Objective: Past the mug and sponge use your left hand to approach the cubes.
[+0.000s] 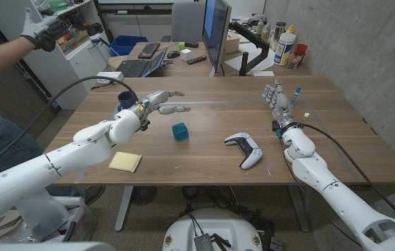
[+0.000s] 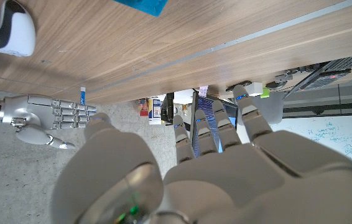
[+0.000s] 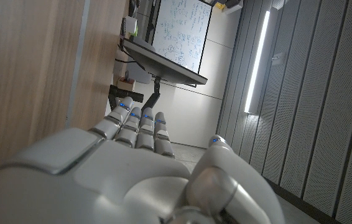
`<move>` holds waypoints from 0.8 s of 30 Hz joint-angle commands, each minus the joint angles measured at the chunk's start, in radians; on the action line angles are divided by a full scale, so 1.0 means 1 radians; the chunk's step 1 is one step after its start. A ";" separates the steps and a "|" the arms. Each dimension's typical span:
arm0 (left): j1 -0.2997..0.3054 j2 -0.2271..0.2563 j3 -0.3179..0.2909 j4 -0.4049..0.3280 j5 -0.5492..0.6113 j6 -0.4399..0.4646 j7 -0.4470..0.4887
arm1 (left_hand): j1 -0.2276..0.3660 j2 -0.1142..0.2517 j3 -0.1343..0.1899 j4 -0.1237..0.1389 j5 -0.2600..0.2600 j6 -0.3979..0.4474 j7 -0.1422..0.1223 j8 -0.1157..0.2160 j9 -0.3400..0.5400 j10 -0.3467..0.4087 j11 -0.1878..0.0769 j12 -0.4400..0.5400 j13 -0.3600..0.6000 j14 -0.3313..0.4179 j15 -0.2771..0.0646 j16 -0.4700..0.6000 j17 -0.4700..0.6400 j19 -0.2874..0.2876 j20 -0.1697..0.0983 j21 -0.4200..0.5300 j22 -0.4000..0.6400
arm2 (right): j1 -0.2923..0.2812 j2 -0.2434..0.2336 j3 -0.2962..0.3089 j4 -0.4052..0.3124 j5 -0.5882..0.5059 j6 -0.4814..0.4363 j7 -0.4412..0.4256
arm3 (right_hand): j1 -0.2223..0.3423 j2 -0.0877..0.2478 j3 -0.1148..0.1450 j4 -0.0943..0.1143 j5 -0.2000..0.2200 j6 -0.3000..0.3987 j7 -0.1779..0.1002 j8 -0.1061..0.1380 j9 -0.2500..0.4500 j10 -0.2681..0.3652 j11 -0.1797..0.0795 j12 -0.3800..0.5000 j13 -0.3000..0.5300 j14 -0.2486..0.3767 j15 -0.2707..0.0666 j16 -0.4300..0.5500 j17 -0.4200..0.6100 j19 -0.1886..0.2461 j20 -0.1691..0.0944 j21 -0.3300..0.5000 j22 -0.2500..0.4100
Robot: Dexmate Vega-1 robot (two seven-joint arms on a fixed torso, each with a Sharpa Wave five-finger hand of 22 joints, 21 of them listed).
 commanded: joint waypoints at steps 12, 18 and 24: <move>0.008 0.020 0.023 -0.026 0.048 -0.025 -0.030 | 0.015 0.004 -0.010 -0.001 0.000 0.018 0.000 0.002 0.001 0.005 -0.001 0.003 0.002 0.001 -0.004 -0.001 0.002 0.006 -0.001 -0.004 0.003 | -0.032 -0.021 -0.022 -0.075 -0.034 0.004 -0.063 | 0.007 0.003 -0.011 0.001 0.007 0.007 -0.001 0.000 0.004 0.009 0.006 -0.005 0.004 0.000 0.003 -0.003 0.004 -0.012 -0.009 -0.007 0.006; 0.017 0.036 0.021 -0.032 0.062 -0.043 -0.034 | 0.017 0.004 -0.011 -0.001 0.000 0.024 0.001 0.003 0.001 0.004 -0.003 0.003 0.002 0.002 -0.005 -0.001 0.002 0.005 -0.001 -0.005 0.003 | -0.052 -0.030 -0.029 -0.107 -0.051 0.012 -0.102 | 0.006 0.004 -0.013 0.001 0.007 0.008 0.000 0.000 0.004 0.007 0.010 -0.006 0.005 -0.011 0.002 -0.007 0.004 -0.021 -0.014 -0.013 0.006; 0.023 0.049 0.020 -0.027 0.073 -0.058 -0.044 | 0.018 0.004 -0.012 -0.002 0.000 0.025 0.003 0.002 0.001 0.005 -0.004 0.003 0.002 0.002 -0.005 -0.001 0.002 0.004 -0.001 -0.007 0.003 | -0.068 -0.035 -0.037 -0.133 -0.063 0.023 -0.138 | 0.006 0.004 -0.014 0.001 0.008 0.008 0.000 0.000 0.004 0.005 0.010 -0.007 0.005 -0.012 0.002 -0.007 0.004 -0.021 -0.014 -0.014 0.006</move>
